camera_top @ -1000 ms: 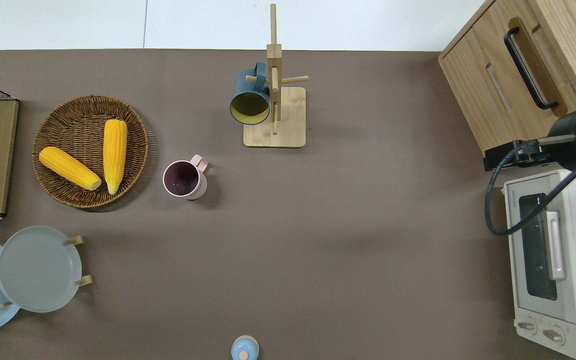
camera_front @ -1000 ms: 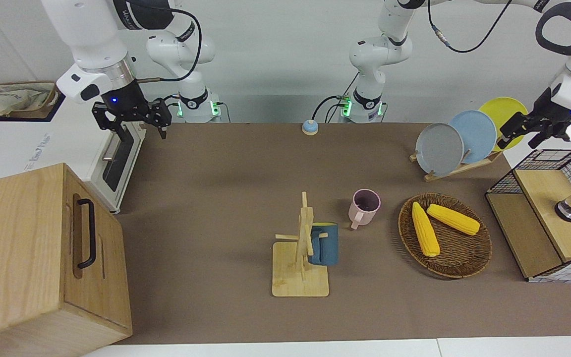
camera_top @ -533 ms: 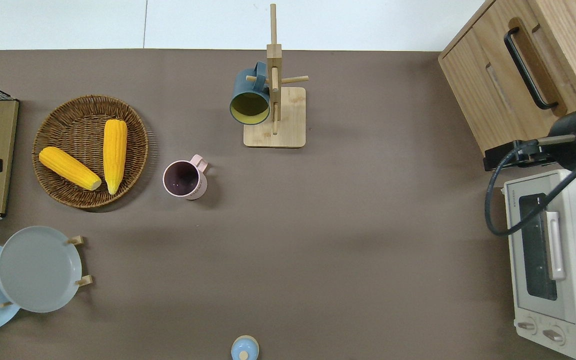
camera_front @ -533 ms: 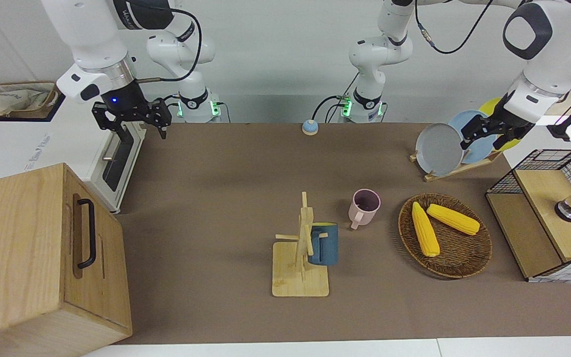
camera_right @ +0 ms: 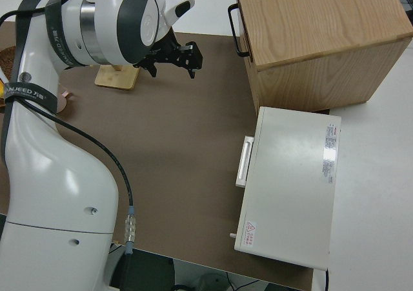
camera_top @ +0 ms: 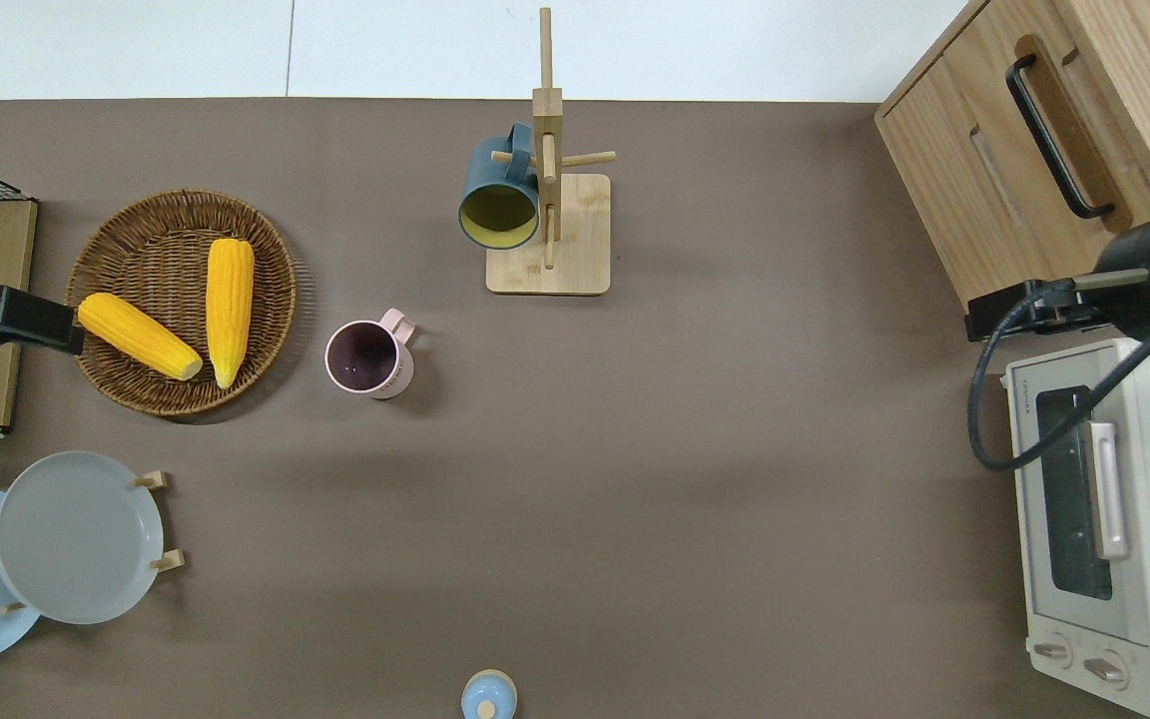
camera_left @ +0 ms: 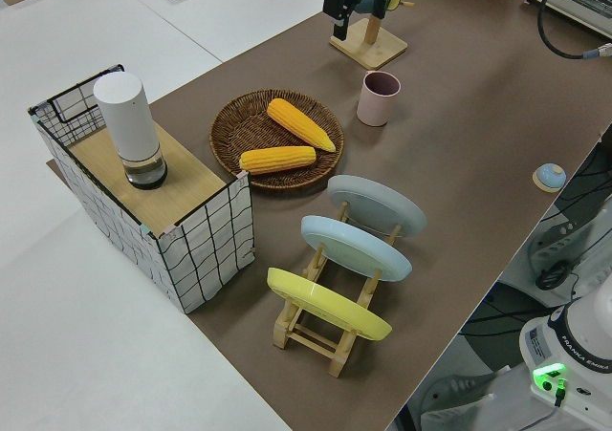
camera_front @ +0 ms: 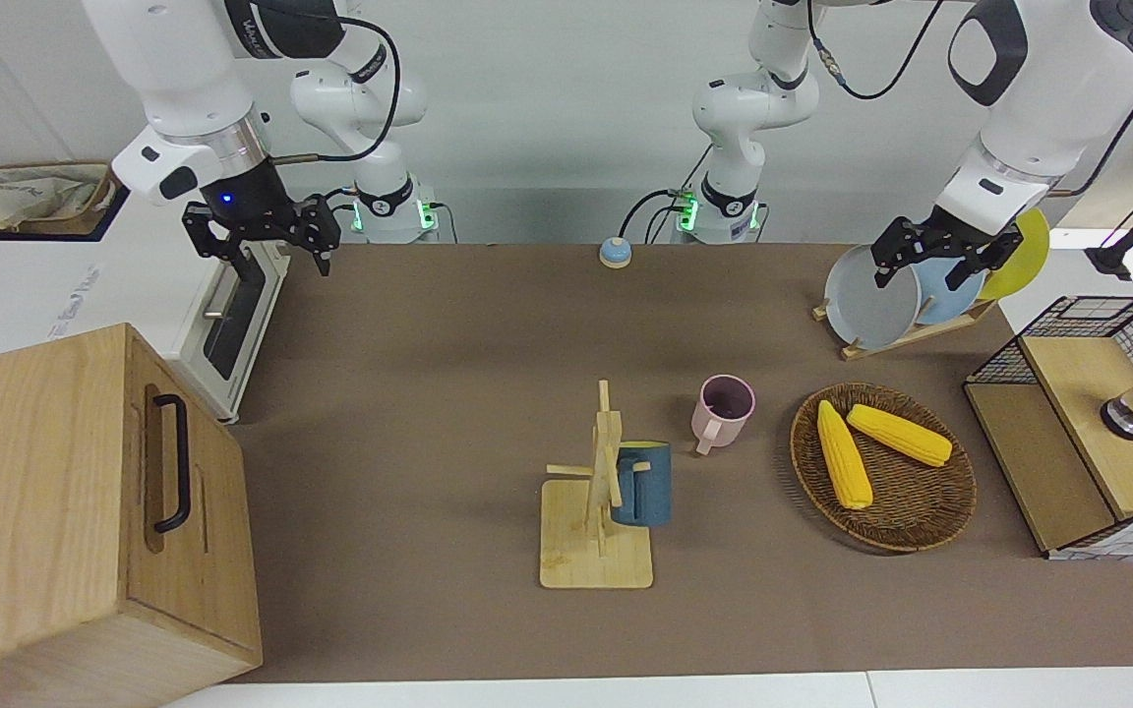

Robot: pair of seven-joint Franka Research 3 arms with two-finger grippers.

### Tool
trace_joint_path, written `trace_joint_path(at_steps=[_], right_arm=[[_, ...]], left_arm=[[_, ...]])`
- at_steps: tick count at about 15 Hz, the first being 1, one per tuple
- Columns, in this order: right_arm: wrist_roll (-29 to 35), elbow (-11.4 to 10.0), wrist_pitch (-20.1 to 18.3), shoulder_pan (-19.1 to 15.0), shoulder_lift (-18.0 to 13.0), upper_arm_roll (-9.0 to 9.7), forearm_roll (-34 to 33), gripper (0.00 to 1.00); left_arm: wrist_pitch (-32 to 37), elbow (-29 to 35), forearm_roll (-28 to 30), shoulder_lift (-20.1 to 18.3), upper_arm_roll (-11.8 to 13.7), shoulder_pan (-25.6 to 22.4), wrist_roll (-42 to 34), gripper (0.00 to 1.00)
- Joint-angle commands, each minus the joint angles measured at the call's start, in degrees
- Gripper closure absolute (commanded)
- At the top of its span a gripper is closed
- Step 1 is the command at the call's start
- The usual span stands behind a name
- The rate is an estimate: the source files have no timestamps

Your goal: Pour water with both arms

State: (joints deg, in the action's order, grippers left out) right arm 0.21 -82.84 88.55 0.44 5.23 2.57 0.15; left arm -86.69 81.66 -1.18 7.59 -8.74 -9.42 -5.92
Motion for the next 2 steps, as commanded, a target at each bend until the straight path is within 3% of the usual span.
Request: trace_joint_path(at_steps=[1, 2], right_arm=[[-0.83, 0.22, -0.49, 0.09, -0.31, -0.11, 0.55, 0.017], [-0.83, 0.22, -0.49, 0.09, -0.31, -0.11, 0.55, 0.017]], left_arm=[[0.55, 1.66, -2.16, -1.43, -0.93, 0.28, 1.53, 0.00], [0.55, 1.66, -2.08, -1.43, -0.93, 0.28, 1.44, 0.00]])
